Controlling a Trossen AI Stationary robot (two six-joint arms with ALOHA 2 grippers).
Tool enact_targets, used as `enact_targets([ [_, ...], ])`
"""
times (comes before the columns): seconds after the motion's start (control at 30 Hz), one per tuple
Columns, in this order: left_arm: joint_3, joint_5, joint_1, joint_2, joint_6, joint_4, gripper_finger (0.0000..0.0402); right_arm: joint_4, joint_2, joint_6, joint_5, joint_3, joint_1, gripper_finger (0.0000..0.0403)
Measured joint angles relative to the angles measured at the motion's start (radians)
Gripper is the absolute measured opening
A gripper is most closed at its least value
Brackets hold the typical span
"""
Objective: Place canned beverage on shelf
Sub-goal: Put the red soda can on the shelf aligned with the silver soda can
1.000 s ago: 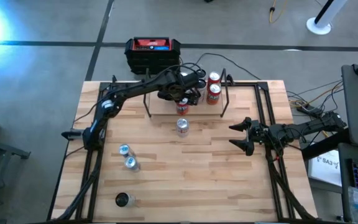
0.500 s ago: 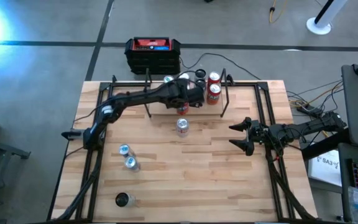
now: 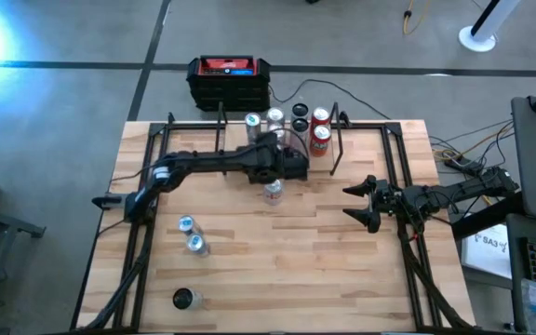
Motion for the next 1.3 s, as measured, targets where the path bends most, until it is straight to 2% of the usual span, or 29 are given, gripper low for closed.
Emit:
enact_targets([
  [0.23, -0.027, -0.048, -0.042, 0.0, -0.003, 0.021, 0.0344, 0.0, 0.0, 0.0, 0.0, 0.0, 0.0, 0.038],
  [0.6, -0.117, -0.068, -0.043, 0.006, -0.125, 0.075, 0.0344, 0.0, 0.0, 0.0, 0.0, 0.0, 0.0, 0.038],
  [1.0, -0.212, -0.068, -0.045, 0.006, -0.106, 0.183, 0.0344, 0.0, 0.0, 0.0, 0.0, 0.0, 0.0, 0.038],
  [1.3, -0.216, -0.09, -0.044, 0.015, -0.027, 0.227, 0.033, 0.0, 0.0, 0.0, 0.0, 0.0, 0.0, 0.038],
])
